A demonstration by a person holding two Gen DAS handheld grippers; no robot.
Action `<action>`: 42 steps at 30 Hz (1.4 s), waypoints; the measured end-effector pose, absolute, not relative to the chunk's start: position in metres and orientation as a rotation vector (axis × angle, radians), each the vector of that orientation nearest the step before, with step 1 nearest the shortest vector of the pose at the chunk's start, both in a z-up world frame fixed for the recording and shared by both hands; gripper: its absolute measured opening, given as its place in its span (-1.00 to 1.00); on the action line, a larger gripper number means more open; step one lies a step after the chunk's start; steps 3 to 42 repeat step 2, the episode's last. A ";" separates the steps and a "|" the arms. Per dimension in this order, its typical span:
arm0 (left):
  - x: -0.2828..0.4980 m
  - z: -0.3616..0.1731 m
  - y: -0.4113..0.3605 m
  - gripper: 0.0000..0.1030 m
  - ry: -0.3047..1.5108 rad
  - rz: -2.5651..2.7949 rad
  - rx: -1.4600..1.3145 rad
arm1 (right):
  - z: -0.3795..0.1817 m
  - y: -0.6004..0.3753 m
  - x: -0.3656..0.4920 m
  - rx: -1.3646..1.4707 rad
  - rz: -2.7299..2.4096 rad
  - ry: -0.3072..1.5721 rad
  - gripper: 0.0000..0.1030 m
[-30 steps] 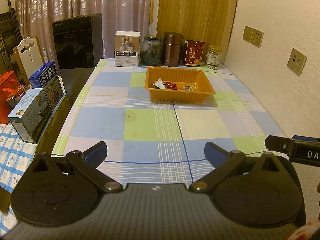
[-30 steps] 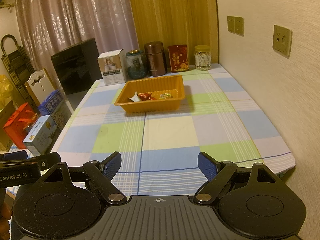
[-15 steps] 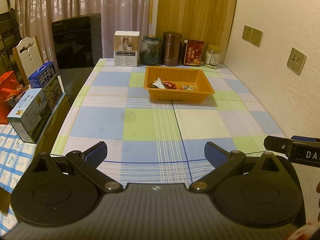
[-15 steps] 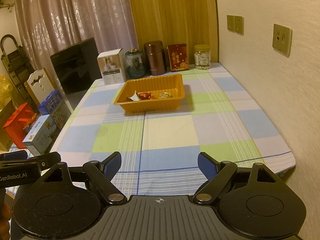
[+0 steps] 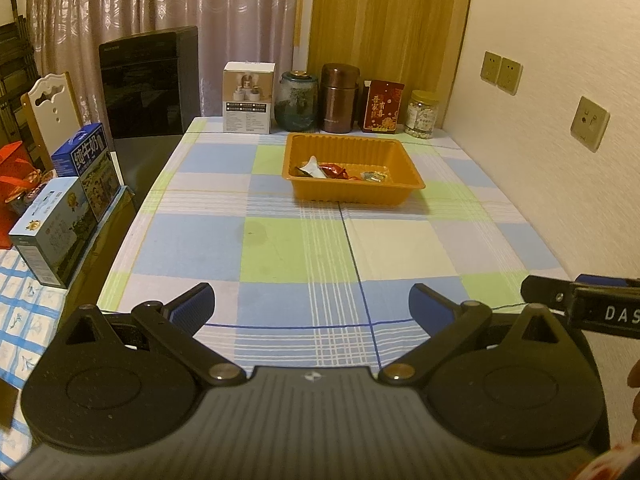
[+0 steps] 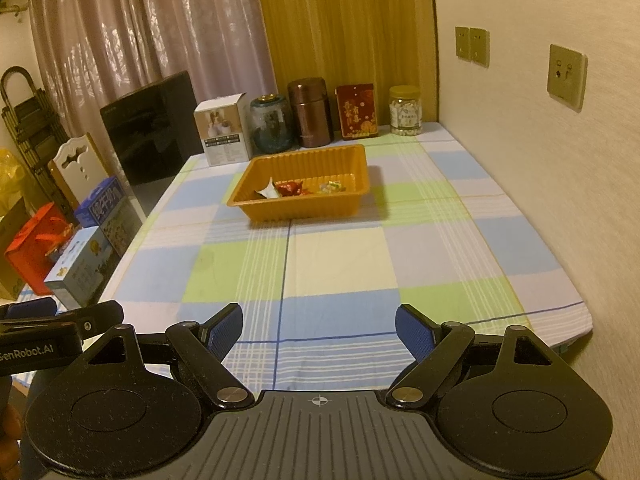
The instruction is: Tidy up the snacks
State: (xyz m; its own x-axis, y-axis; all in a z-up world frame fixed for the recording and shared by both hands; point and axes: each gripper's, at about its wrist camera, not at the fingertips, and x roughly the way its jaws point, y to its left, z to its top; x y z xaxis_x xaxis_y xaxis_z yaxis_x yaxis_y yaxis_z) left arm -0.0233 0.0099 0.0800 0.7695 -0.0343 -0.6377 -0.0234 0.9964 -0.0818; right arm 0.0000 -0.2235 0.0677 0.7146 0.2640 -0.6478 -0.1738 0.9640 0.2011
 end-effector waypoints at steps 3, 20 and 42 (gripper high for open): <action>-0.022 0.078 0.010 0.99 0.692 -0.010 -0.091 | 0.067 -0.223 0.000 0.128 0.243 0.736 0.62; -0.022 0.078 0.010 0.99 0.692 -0.010 -0.091 | 0.067 -0.223 0.000 0.128 0.243 0.736 0.62; -0.022 0.078 0.010 0.99 0.692 -0.010 -0.091 | 0.067 -0.223 0.000 0.128 0.243 0.736 0.62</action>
